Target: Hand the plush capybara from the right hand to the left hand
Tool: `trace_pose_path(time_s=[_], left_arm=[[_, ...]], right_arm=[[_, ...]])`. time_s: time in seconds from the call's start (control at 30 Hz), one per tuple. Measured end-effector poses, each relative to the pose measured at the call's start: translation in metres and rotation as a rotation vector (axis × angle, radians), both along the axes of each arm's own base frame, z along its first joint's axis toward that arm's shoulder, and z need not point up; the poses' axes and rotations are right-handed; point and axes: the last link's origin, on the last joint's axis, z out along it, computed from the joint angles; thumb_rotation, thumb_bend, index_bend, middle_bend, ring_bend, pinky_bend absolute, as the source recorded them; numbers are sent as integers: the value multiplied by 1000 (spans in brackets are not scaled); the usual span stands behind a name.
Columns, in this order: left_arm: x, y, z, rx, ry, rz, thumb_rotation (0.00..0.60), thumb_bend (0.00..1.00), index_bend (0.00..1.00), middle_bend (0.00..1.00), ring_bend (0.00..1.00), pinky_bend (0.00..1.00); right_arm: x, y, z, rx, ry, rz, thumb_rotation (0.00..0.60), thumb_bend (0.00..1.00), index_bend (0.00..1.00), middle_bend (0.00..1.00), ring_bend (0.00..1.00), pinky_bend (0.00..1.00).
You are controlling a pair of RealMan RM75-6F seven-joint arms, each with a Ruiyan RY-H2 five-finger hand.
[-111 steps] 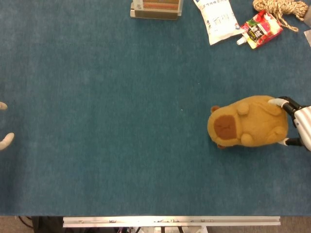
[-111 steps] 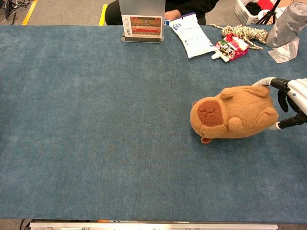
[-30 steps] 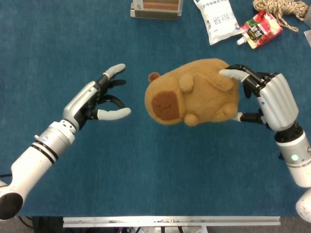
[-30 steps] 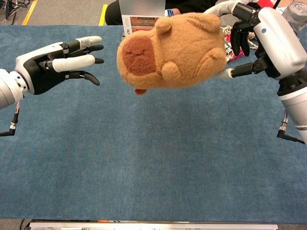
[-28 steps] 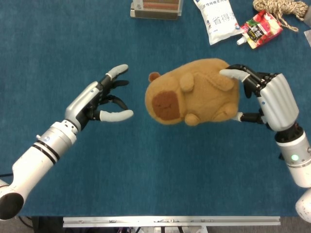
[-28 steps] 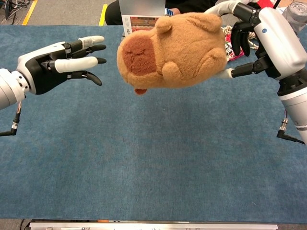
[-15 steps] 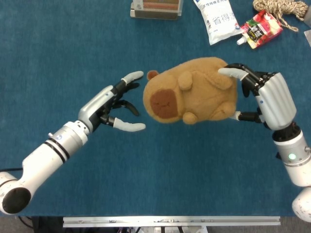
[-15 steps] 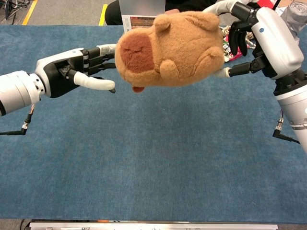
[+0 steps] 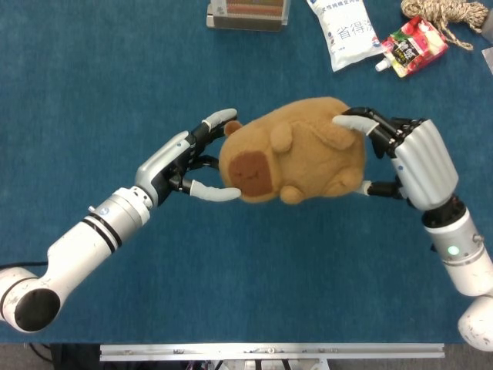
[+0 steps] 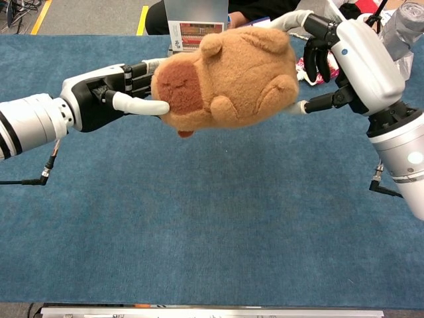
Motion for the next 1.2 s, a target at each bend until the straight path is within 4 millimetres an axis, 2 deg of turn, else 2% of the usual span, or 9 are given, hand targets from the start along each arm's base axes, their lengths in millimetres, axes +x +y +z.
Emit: trace_pose_path(time_s=[0.2, 0.4, 0.6, 1.0, 1.2], left_arm=[[5, -2, 1, -22, -33, 10, 589, 0, 0, 0, 16, 352], [7, -2, -2, -14, -49, 18, 600, 0, 3, 0, 117, 425], [8, -1, -6, 13, -50, 31, 600, 0, 102, 15, 188, 504], [5, 5, -9, 124, -54, 140, 600, 0, 432, 383, 461, 779], [6, 4, -11, 168, -55, 195, 600, 0, 524, 476, 539, 863]], right_arm=[[0, 1, -5, -12, 22, 9, 600, 42, 701, 696, 738, 794], [2, 2, -9, -20, 20, 14, 600, 42, 701, 696, 737, 794], [3, 2, -12, -31, 18, 19, 600, 42, 701, 696, 737, 794], [5, 5, -21, -32, 33, 25, 600, 42, 701, 696, 737, 794], [4, 6, -23, -27, 44, 23, 600, 40, 701, 689, 734, 794]])
